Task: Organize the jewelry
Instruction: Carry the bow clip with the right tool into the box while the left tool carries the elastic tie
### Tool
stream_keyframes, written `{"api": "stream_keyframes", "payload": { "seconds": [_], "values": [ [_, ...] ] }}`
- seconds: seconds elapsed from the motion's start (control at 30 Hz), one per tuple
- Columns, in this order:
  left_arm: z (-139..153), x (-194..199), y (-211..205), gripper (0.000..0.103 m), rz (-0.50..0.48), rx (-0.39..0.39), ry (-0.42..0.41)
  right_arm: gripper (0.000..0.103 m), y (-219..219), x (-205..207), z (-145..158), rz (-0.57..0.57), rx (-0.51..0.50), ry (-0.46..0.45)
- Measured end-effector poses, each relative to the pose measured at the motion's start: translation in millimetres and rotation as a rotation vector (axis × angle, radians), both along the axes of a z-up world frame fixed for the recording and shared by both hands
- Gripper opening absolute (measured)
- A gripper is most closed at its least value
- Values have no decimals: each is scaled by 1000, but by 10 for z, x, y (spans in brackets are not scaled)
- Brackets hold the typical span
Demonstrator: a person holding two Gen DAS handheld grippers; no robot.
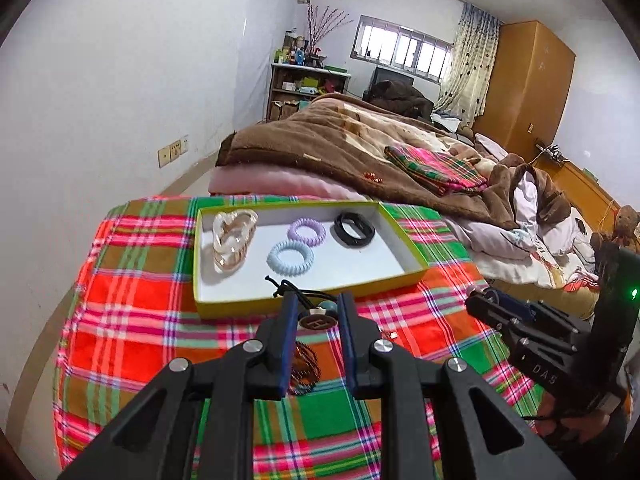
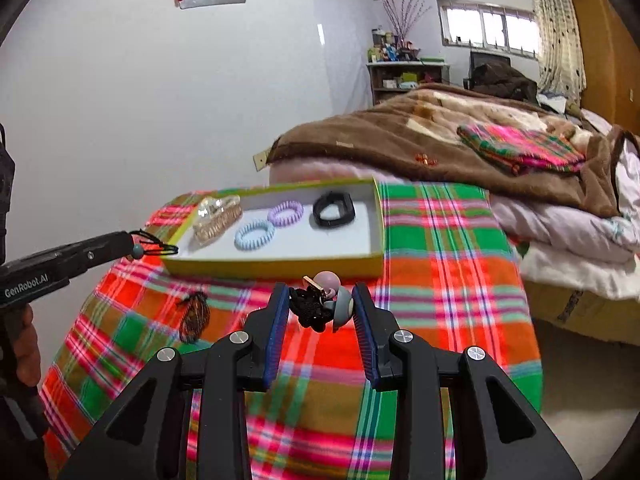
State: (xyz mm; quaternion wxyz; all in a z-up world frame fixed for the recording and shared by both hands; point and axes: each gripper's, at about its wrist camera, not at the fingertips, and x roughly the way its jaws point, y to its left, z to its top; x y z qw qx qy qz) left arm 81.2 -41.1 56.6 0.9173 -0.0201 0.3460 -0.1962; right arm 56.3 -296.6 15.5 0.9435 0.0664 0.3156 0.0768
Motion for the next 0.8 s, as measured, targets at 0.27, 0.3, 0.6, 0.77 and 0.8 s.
{"api": "stream_keyframes", "payload": {
  "seconds": [0.27, 0.3, 0.6, 0.77, 0.8],
  "values": [
    [78, 308, 53, 21, 12, 7, -14, 33, 99, 428, 223, 44, -23, -31],
    [72, 356, 62, 21, 16, 6, -13, 33, 110, 491, 236, 50, -23, -30],
    [-119, 689, 56, 21, 22, 5, 31, 33, 297, 1180, 74, 137, -24, 41],
    [-256, 802, 66, 21, 32, 8, 52, 33, 327, 1486, -123, 151, -13, 103],
    [-280, 823, 63, 21, 32, 12, 55, 33, 325, 1539, -159, 153, -2, 115]
  ]
}}
